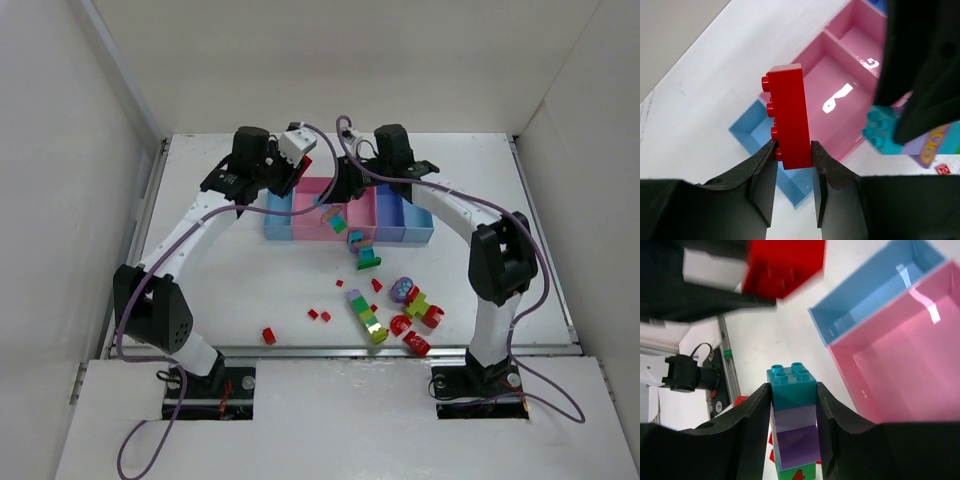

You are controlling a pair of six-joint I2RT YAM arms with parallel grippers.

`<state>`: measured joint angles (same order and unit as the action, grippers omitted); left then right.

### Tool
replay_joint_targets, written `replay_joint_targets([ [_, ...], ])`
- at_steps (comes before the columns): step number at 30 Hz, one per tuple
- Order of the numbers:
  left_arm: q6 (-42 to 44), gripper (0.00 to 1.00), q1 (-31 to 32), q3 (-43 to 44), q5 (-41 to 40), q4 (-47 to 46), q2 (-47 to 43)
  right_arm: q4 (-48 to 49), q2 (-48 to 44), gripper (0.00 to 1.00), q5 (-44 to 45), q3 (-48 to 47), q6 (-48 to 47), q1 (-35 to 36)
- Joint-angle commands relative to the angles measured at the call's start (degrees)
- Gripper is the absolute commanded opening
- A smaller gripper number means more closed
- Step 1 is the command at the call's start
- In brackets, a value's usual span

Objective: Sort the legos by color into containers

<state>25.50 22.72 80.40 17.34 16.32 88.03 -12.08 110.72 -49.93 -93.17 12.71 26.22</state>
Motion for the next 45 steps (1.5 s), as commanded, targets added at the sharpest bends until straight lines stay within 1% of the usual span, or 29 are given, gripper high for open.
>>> replay_joint_targets([
  [1, -3.87, 0.00, -2.07, 1.25, -1.26, -2.78, 1.61, 2.32, -3.58, 0.00, 1.32, 2.45, 0.03, -1.78],
  [4, -3.88, 0.00, -2.86, 1.25, -0.39, -0.85, 4.25, 2.32, -6.30, 0.00, 3.52, 5.71, 0.03, -3.45],
  [5, -4.40, 0.00, -2.86, 1.25, 0.49, -0.85, 5.04, 2.32, -7.00, 0.00, 5.96, 6.41, 0.64, -4.15],
  [8, -7.65, 0.00, -2.33, 1.78, 3.39, -2.42, 8.55, 2.32, -8.68, 0.00, 11.06, 8.17, 1.26, -4.68],
  [11, -8.18, 0.00, 0.56, 1.25, 4.54, -4.71, 11.28, 2.32, -10.35, 0.00, 15.11, 8.17, 1.79, -5.30],
  [13, -8.70, 0.00, 1.10, 0.38, 5.41, -7.25, 11.90, 2.32, -11.92, 0.00, 17.31, 8.70, 2.32, -5.82],
  [15, -9.50, 0.00, 1.80, -0.60, 5.42, -9.10, 12.43, 2.32, -12.80, 0.00, 19.95, 9.23, 2.32, -6.35],
  [17, -10.20, 0.00, 1.80, -2.26, 4.46, -10.33, 13.74, 2.32, -13.42, 0.00, 20.57, 10.45, 2.32, -6.35],
  [20, -10.20, 0.00, 1.80, -2.27, 2.70, -10.95, 15.67, 2.32, -13.95, 0.00, 20.58, 11.07, 2.32, -6.97],
  [21, -9.59, 0.02, 1.80, -2.27, 2.70, -10.35, 16.20, 2.32, -13.95, 0.00, 20.58, 11.08, 2.32, -7.49],
  [23, -8.89, 0.15, 1.80, -2.27, 2.70, -9.20, 16.82, 2.32, -13.95, 0.00, 20.58, 11.08, 2.32, -7.50],
  [24, -8.19, 0.34, 1.80, -1.74, 3.83, -9.20, 16.82, 2.32, -13.95, 0.00, 20.58, 11.60, 2.32, -7.50],
  [26, -7.57, 0.52, 1.80, -1.74, 5.06, -8.67, 16.82, 2.32, -13.95, 0.00, 20.58, 11.60, 2.32, -7.50],
  [27, -6.87, 0.58, 1.80, -1.22, 5.76, -7.97, 16.82, 2.32, -13.95, 0.00, 20.58, 11.60, 2.32, -7.50],
  [29, -5.99, 0.66, 1.80, -0.60, 7.70, -7.27, 16.82, 2.32, -13.95, 0.00, 20.58, 11.60, 1.79, -7.50],
  [33, -2.74, 0.68, 1.80, 3.09, 12.53, -3.23, 16.82, 2.32, -13.95, 0.00, 20.05, 10.55, 1.79, -7.50],
  [35, -1.16, 0.68, 1.80, 6.16, 17.97, 0.72, 16.30, 2.32, -13.95, 0.00, 19.52, 10.55, 1.18, -7.50],
  [37, 2.35, 0.68, 0.23, 8.01, 24.28, 3.62, 15.69, 2.32, -14.48, 0.00, 18.21, 9.32, 0.47, -6.79],
  [38, 3.93, 0.68, -1.00, 9.93, 31.54, 6.94, 15.68, 2.32, -14.48, 0.00, 17.59, 8.80, -1.27, -6.01],
  [39, 5.69, 0.70, -1.01, 10.99, 34.57, 8.89, 15.68, 2.32, -14.48, 0.00, 16.46, 8.27, -1.89, -6.00],
  [40, 9.53, 0.73, -1.53, 11.96, 37.04, 10.82, 15.68, 2.32, -14.48, 0.00, 15.75, 7.22, -2.42, -5.13],
  [41, 11.83, 0.82, -1.54, 13.63, 39.24, 14.67, 15.16, 2.32, -14.48, 0.00, 15.22, 6.69, -3.21, -4.34],
  [42, 13.68, 0.88, -1.54, 14.25, 42.65, 16.19, 15.15, 2.32, -14.48, 0.00, 14.35, 6.07, -3.22, -4.33],
  [43, 15.01, 0.98, -1.54, 14.26, 44.16, 17.07, 15.15, 2.32, -14.48, 0.00, 12.51, 5.46, -3.22, -3.72],
  [45, 15.02, 1.00, -1.54, 14.87, 45.84, 17.08, 15.15, 2.32, -13.08, 0.00, 10.39, 3.79, -3.74, -3.20],
])
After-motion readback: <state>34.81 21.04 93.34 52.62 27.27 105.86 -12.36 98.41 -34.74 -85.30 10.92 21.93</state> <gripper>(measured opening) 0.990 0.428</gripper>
